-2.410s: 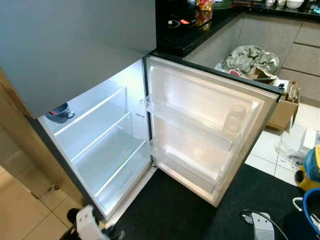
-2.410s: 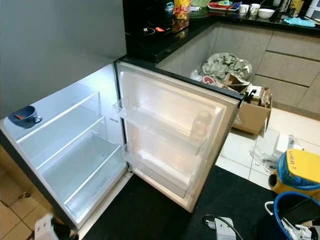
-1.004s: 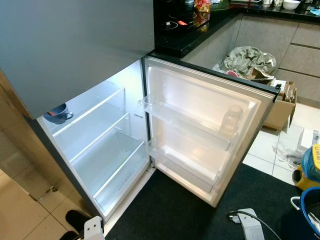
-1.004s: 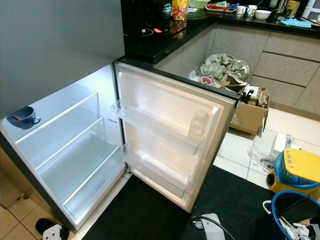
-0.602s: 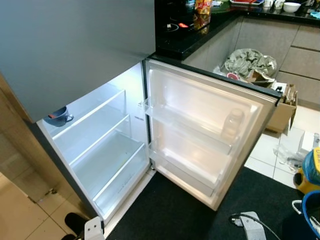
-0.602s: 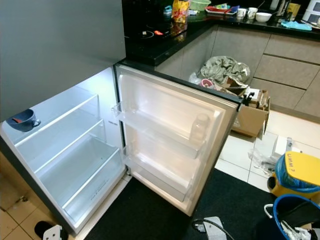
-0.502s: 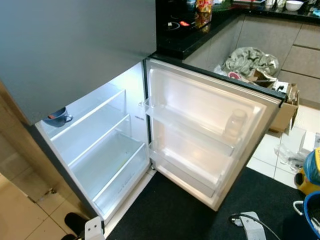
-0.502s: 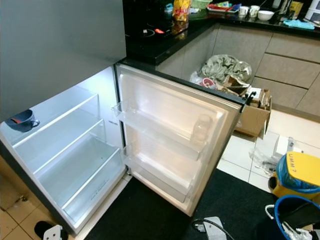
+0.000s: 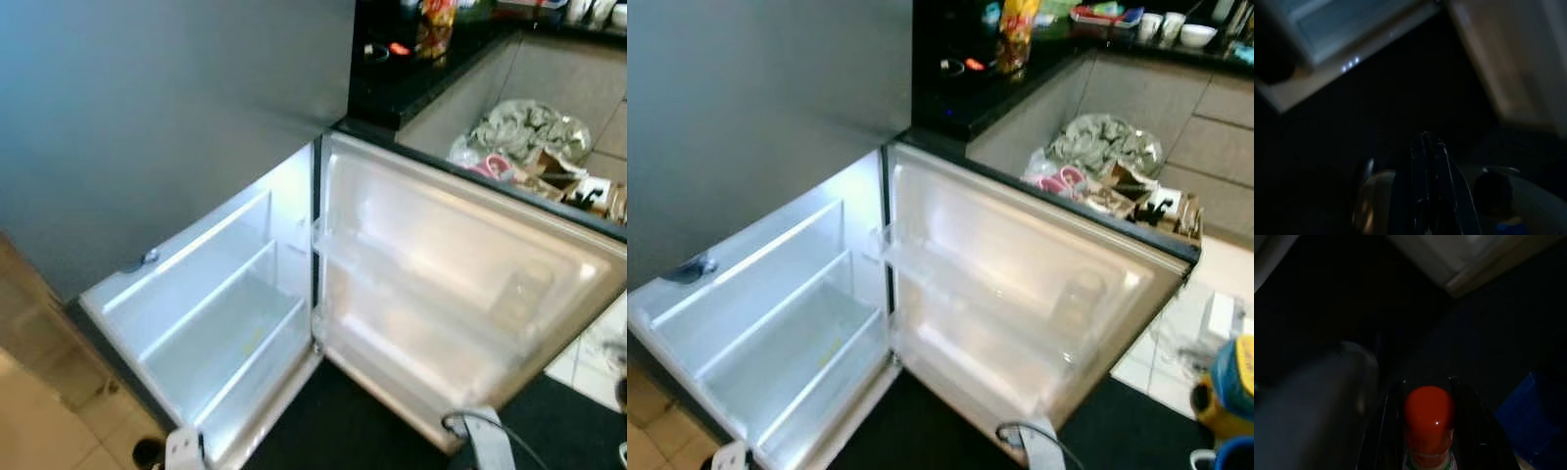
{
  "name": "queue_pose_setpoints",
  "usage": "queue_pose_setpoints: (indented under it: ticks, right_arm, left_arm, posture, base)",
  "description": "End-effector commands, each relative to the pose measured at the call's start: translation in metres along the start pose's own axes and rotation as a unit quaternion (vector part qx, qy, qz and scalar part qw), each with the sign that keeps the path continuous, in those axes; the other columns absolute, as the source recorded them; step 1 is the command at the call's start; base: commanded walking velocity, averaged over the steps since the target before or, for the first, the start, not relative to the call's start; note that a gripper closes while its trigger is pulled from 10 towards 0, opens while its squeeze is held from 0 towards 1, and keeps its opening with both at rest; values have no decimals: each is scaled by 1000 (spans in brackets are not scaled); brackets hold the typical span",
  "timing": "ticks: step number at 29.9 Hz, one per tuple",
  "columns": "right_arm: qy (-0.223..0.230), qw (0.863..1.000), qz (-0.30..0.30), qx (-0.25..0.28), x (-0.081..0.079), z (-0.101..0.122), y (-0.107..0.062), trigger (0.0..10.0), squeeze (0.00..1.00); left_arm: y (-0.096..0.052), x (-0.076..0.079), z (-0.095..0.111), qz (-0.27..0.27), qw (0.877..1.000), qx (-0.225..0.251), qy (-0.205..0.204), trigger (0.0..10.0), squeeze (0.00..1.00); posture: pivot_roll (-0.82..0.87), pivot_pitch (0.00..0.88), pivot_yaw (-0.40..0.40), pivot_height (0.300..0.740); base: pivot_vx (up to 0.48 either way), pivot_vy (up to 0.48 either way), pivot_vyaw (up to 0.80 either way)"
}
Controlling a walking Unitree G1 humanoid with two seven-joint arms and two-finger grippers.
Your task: Restocking fridge
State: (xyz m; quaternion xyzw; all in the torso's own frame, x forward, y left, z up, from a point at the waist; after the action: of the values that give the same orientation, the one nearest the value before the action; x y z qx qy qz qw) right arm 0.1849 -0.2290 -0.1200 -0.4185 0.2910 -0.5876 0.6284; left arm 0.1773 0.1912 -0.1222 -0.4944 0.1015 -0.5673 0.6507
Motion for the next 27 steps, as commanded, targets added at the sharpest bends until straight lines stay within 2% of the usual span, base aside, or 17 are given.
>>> queue_pose_setpoints:
  ticks: [1,3,7,20,27]
  right_arm:
    - [11,1000,-8,0,4,2,0,10000,0]
    - [11,1000,-8,0,4,2,0,10000,0]
    - [30,1000,-8,-2,5,1,0,10000,0]
    - [39,999,-11,-5,8,-2,-1,10000,0]
    - [60,998,-23,-5,14,-5,-2,10000,0]
  left_arm:
    - [0,0,-6,3,1000,-10,3,10000,0]
    - [0,0,-6,3,1000,-10,3,10000,0]
    - [-1,-2,-7,12,1000,-12,5,10000,0]
    - [-1,-1,-8,9,1000,-13,8,10000,0]
    - [-1,0,-9,9,1000,-14,11,10000,0]
  posture:
    - [-7,0,-2,740]
    - [-7,0,-2,740]
    - [-7,0,-2,740]
    - [-7,0,-2,740]
    - [-7,0,-2,740]
  base:
    - [345,0,0]
    - [345,0,0]
    - [0,0,-756]
    - [0,0,-757]
    - [0,0,-757]
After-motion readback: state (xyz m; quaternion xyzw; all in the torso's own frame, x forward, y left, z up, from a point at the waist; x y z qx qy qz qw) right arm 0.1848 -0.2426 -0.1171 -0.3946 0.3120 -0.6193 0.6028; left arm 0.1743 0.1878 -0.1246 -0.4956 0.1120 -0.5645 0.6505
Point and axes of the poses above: a point about 5 cm out from each wrist's last joint towards the gripper, its own y axis pointing out of the wrist towards the gripper, its own z axis along the axis of the wrist's last joint, x = y × z, the point moved 4 cm from there along y, pointing out of the wrist towards the gripper, and after that the axes turned 5 degrees about -y, right-handed, at the moved point
